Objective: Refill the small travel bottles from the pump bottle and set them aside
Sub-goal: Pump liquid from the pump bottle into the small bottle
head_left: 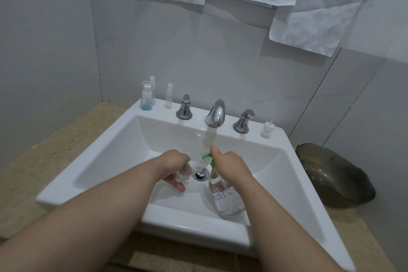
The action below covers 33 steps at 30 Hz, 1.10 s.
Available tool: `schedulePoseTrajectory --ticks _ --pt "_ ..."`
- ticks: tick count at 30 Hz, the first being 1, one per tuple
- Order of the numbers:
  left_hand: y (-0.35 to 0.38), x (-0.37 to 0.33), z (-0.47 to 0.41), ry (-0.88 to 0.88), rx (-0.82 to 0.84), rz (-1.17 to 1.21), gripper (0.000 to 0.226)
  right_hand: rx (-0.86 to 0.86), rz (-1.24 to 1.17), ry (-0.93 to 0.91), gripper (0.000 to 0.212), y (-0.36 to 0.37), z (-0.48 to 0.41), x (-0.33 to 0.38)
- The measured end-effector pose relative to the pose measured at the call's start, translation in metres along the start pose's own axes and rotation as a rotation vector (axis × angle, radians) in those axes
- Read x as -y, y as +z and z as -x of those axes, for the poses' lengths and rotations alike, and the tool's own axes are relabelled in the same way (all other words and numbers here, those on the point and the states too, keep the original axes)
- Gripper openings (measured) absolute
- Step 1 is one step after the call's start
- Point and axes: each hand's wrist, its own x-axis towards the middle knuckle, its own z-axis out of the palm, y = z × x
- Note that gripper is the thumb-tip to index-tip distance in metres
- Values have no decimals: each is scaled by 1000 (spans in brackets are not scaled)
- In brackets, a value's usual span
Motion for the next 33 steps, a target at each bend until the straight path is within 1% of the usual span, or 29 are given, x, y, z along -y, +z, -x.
schedulePoseTrajectory --ticks 6,9,13,15,19,28,33 --pt "-1 0 -1 -6 -16 15 39 12 66 -6 68 1 0 0" --pt "-3 -1 -3 8 -48 34 40 17 73 11 81 2 2 0" --pt "-4 -1 -3 20 -61 44 40 13 82 12 86 2 4 1" --pt "-3 -2 -1 26 -58 42 39 9 88 15 84 2 3 0" --pt "-3 -2 -1 33 -72 28 40 11 88 10 69 1 3 1" --pt "-4 1 -3 47 -72 6 41 7 96 1 61 2 4 2" --pt "-2 0 -5 46 -62 -27 39 5 27 17 63 3 0 2"
